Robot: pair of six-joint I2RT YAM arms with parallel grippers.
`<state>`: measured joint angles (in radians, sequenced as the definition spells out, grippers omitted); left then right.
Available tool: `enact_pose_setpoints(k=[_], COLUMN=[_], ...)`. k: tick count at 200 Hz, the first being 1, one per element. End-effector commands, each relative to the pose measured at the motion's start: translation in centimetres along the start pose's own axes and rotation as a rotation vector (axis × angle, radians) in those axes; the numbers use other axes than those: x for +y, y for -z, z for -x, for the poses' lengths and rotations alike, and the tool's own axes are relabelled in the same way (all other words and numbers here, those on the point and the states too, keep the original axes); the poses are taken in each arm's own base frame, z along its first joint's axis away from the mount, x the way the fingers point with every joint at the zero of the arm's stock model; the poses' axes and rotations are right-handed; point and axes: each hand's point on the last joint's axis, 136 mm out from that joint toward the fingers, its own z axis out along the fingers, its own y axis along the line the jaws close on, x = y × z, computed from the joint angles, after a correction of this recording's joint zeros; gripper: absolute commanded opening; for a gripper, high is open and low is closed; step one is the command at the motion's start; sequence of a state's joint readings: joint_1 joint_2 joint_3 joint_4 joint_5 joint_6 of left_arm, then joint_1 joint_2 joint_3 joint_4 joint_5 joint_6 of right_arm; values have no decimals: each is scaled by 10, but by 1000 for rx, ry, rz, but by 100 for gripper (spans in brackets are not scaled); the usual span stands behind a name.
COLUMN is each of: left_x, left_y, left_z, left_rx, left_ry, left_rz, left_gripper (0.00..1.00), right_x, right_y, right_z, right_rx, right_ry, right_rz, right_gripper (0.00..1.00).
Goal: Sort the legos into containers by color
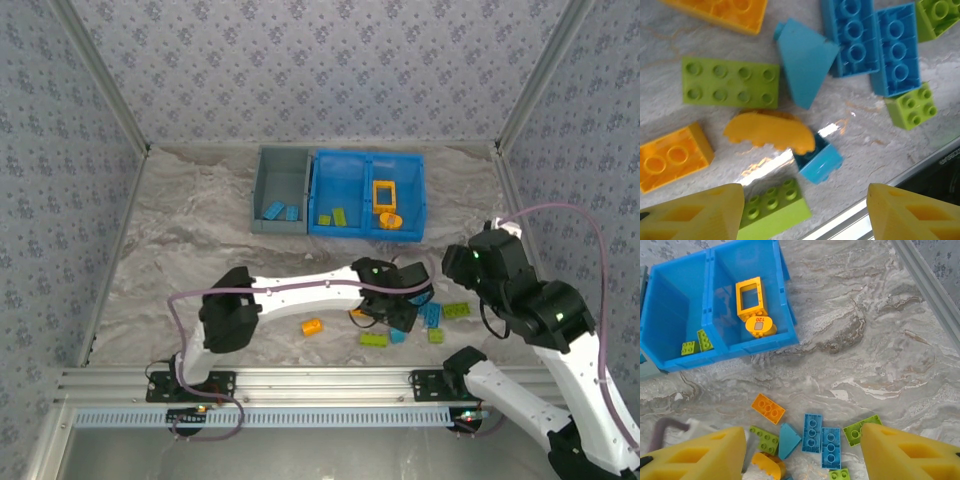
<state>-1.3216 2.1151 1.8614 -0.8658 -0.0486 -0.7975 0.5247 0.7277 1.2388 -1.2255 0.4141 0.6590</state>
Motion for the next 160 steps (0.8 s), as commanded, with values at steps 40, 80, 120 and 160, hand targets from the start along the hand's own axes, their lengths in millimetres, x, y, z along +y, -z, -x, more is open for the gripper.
enact_pose_setpoints(k=[40,80,120,160], left_x=[-12,-9,-10,-7], left_y=[-5,-12,-30,-46], left_z=[25,32,29,36], left_rx=[22,53,96,102], left_ry=[-367,-541,-639,-633], left_rz=[48,-14,-44,-72], left_gripper=[70,71,68,69], right_x=[-19,-18,-17,-17], right_y=[28,30,28,28], right_z=[13,16,15,14], right_rx=[-89,-100,-98,-94], right_ry=[-23,-30,-36,-37], right_rz=[-10,-2,0,1], right_gripper=[68,69,70,71])
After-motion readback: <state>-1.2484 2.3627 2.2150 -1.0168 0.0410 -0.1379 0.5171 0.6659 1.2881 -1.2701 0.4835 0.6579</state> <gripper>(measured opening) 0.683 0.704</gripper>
